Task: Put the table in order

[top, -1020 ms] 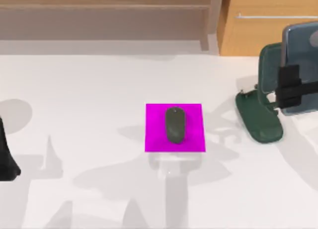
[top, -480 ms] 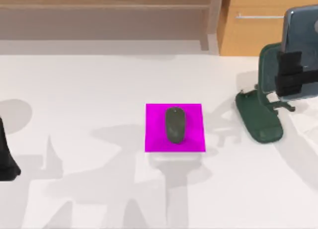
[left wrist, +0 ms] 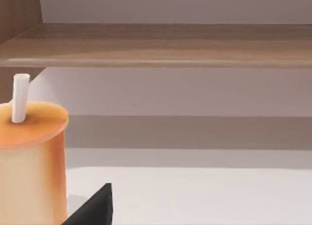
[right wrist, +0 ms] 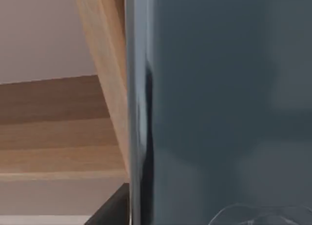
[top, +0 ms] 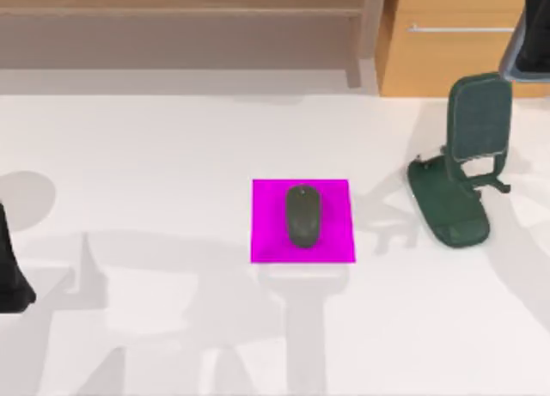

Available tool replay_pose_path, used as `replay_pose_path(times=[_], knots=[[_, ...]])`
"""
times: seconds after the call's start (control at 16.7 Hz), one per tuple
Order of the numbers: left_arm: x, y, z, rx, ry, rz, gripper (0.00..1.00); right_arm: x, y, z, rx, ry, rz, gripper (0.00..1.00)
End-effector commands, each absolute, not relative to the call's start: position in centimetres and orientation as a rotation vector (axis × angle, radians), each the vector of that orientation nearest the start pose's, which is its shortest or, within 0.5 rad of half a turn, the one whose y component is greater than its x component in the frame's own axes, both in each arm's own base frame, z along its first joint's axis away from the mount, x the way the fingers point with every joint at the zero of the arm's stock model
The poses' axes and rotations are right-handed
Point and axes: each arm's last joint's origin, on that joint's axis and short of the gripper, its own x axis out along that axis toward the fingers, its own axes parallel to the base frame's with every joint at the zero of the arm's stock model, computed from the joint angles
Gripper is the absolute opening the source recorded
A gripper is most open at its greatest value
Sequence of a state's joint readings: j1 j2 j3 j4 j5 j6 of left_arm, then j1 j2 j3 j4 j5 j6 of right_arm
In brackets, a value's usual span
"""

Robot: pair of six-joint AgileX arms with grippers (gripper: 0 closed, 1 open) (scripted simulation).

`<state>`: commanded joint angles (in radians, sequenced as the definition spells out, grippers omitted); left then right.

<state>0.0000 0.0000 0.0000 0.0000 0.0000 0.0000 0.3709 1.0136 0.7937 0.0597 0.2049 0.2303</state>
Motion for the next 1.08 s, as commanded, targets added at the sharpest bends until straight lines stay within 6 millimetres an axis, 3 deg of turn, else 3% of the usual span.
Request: replay_pose_path(times=[0.3, 0.42, 0.6, 0.84, 1.08], knots=[[10.6, -0.1, 16.0, 0.000, 0.000, 0.000, 1.00, 25.3, 9.0, 24.3, 0.028, 0.394, 0.160, 0.00], [10.6, -0.1, 16.0, 0.000, 0.000, 0.000, 1.00, 26.2, 9.4, 22.4, -0.026, 0.446, 0.183, 0.00], [10.6, -0.1, 16.0, 0.000, 0.000, 0.000, 1.00, 27.3, 9.7, 21.8, -0.063, 0.450, 0.204, 0.00], [10.6, -0.1, 16.0, 0.000, 0.000, 0.000, 1.00, 27.4, 9.8, 21.7, -0.065, 0.450, 0.205, 0.00], [10.6, -0.1, 16.0, 0.000, 0.000, 0.000, 1.00, 27.4, 9.8, 21.7, -0.065, 0.450, 0.205, 0.30]])
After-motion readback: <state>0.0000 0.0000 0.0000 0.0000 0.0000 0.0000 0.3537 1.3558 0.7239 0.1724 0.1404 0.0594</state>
